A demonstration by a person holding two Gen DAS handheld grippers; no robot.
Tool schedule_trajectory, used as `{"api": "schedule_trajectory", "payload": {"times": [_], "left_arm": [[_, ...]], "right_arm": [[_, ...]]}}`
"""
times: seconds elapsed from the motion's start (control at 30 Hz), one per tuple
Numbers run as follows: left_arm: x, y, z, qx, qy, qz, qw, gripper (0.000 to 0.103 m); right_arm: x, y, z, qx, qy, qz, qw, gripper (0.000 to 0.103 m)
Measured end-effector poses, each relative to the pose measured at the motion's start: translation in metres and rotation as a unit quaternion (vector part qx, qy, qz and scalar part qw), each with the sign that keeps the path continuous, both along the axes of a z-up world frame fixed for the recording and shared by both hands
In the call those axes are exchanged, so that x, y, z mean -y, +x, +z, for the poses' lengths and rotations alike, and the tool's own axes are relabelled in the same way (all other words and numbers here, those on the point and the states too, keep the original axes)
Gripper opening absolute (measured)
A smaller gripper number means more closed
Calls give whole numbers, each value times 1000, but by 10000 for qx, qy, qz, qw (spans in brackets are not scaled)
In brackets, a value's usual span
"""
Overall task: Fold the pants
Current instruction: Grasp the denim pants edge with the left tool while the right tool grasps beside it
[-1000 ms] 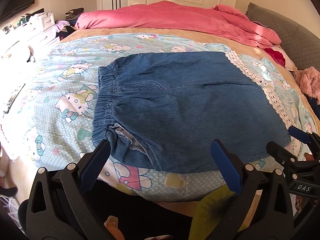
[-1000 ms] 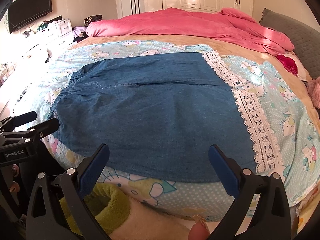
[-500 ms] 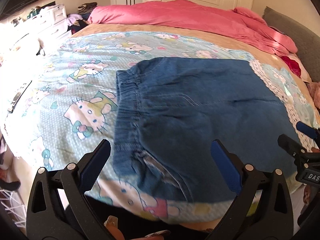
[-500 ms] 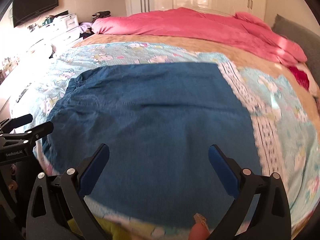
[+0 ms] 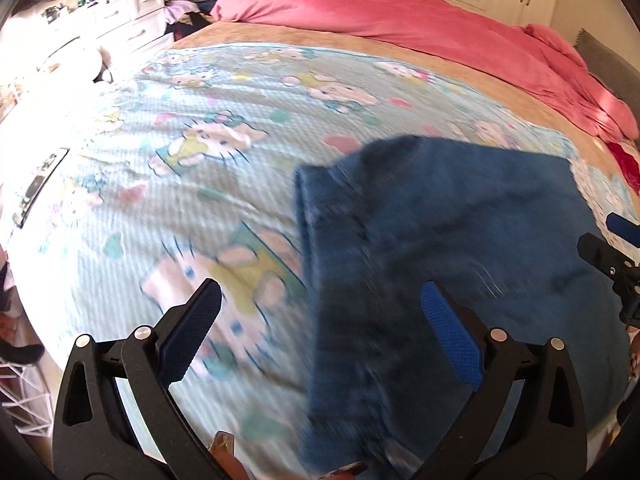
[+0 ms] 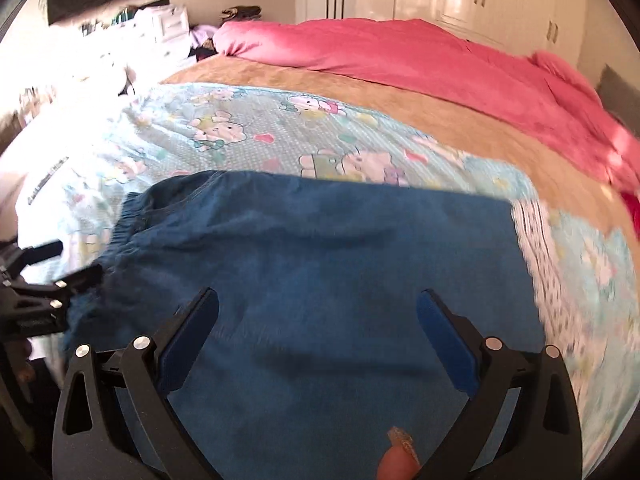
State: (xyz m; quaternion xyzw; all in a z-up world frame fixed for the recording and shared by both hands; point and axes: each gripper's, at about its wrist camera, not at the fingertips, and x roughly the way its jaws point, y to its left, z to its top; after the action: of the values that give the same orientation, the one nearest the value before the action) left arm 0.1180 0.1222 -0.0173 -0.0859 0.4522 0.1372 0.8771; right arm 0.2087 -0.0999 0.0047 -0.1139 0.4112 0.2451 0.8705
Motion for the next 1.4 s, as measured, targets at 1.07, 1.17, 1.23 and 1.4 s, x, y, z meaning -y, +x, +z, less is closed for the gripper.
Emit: {"api": "schedule_trajectory", "payload": {"times": [1.07,1.17,1.23,1.4], "left_arm": [[-30,82,-11,315,-182,-935,9950,28],[-29,72,3,546,-225,-1026,9930,28],[-28,65,11,656,-307,-1102,9913,27],[-22,58,17,714,-360,-1209,9894,27]], "right_arm": [[-106,117,-48,13,-1114,1592,9809,99],[-110,115,-46,94,-1063,1756,9787,98],[-112,111,-46,158,-1053,1881,9764,94],[-112,96,-47,-65,-797,2247,9711,28]]}}
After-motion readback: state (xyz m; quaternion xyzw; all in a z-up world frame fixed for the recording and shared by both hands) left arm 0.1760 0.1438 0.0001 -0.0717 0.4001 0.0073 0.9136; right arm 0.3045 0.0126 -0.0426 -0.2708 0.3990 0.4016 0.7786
